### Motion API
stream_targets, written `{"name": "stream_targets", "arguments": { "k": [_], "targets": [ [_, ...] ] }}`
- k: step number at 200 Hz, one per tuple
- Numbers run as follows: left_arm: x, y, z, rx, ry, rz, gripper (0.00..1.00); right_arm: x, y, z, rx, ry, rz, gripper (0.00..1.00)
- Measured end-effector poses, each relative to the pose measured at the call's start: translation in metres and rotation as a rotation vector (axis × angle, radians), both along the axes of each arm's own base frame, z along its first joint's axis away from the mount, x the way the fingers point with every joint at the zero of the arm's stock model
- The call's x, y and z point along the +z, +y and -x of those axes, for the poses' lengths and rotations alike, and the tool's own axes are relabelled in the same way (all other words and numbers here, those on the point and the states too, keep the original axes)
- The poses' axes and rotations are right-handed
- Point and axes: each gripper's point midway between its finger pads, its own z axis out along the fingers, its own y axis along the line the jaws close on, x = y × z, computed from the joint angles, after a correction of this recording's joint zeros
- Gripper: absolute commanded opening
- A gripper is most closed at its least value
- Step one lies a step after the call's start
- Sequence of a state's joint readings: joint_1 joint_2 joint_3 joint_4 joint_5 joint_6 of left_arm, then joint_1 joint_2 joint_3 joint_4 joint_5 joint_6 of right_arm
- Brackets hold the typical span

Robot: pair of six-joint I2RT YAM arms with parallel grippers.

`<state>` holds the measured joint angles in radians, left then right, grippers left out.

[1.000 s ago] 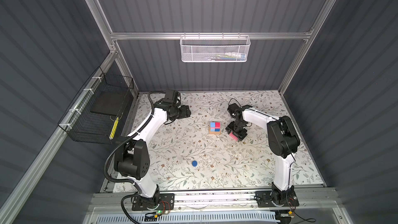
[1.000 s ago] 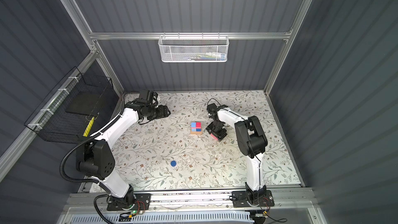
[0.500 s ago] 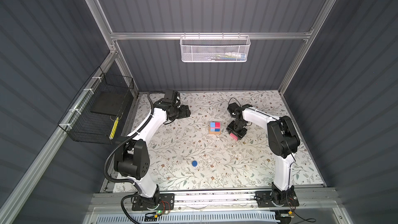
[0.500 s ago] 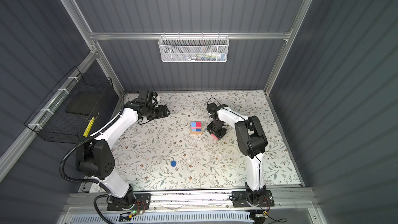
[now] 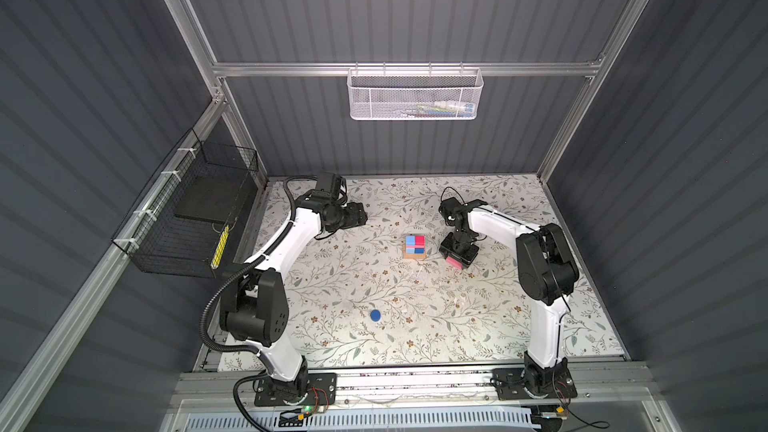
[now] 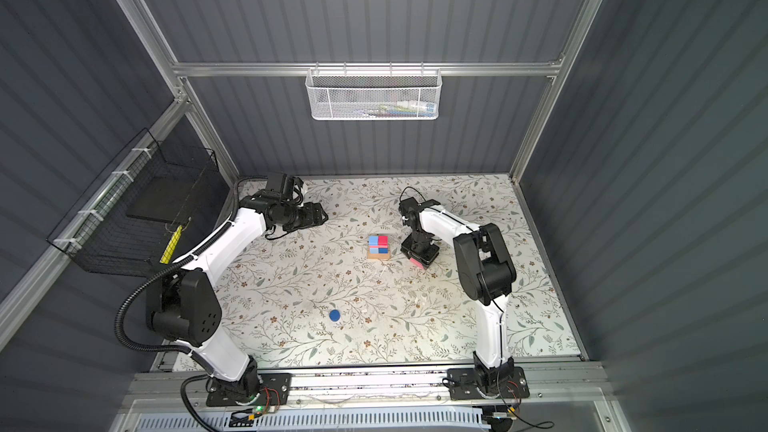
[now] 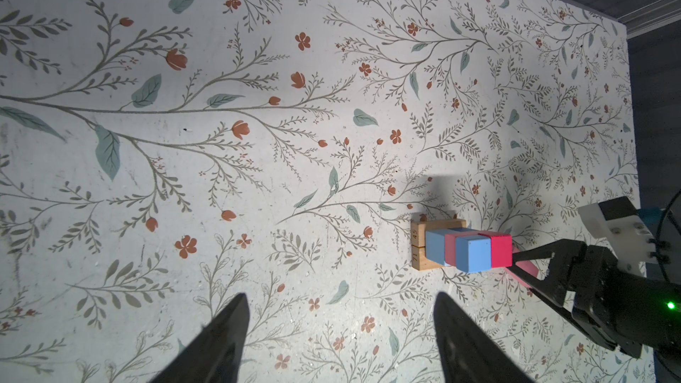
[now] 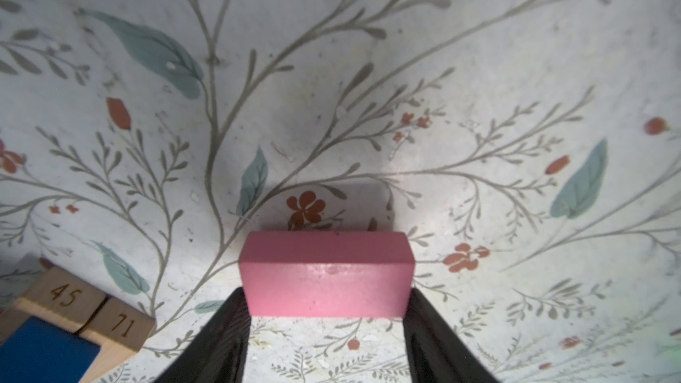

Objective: Build the wood block tower
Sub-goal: 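Close the right gripper on the long pink block and lift it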

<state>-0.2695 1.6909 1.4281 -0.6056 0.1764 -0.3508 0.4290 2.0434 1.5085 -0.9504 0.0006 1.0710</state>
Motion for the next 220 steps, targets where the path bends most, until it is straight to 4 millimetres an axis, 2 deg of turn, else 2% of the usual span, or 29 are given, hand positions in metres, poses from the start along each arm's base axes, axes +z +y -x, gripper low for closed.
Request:
{"name": "stream_targets", "arguments": {
  "k": [36,77,133,160,189,220],
  "targets": [
    [0.0,0.0,0.0,0.001,-0.001,0.0,0.79,0.005,-0.004,-0.003,0.031,-0.016,0.026,0.61],
    [0.0,-0.001,0.0,-0.003,0.001,0.006,0.79,0.021,-0.006,-0.006,0.078,-0.056,0.027,0.61],
    [0.0,-0.001,0.0,-0.003,0.002,0.006,0.79,0.029,-0.005,-0.004,0.143,-0.055,0.05,0.61],
    [0.0,0.0,0.0,-0.002,0.001,0.005,0.79,0.054,0.002,-0.014,0.204,-0.104,0.048,0.61],
    [0.0,0.001,0.0,-0.001,0.002,0.004,0.79,0.097,0.016,-0.032,0.297,-0.195,0.043,0.61],
    [0.0,0.002,0.0,0.002,0.005,0.004,0.79,0.138,0.037,-0.041,0.409,-0.27,0.031,0.61]
  ]
}}
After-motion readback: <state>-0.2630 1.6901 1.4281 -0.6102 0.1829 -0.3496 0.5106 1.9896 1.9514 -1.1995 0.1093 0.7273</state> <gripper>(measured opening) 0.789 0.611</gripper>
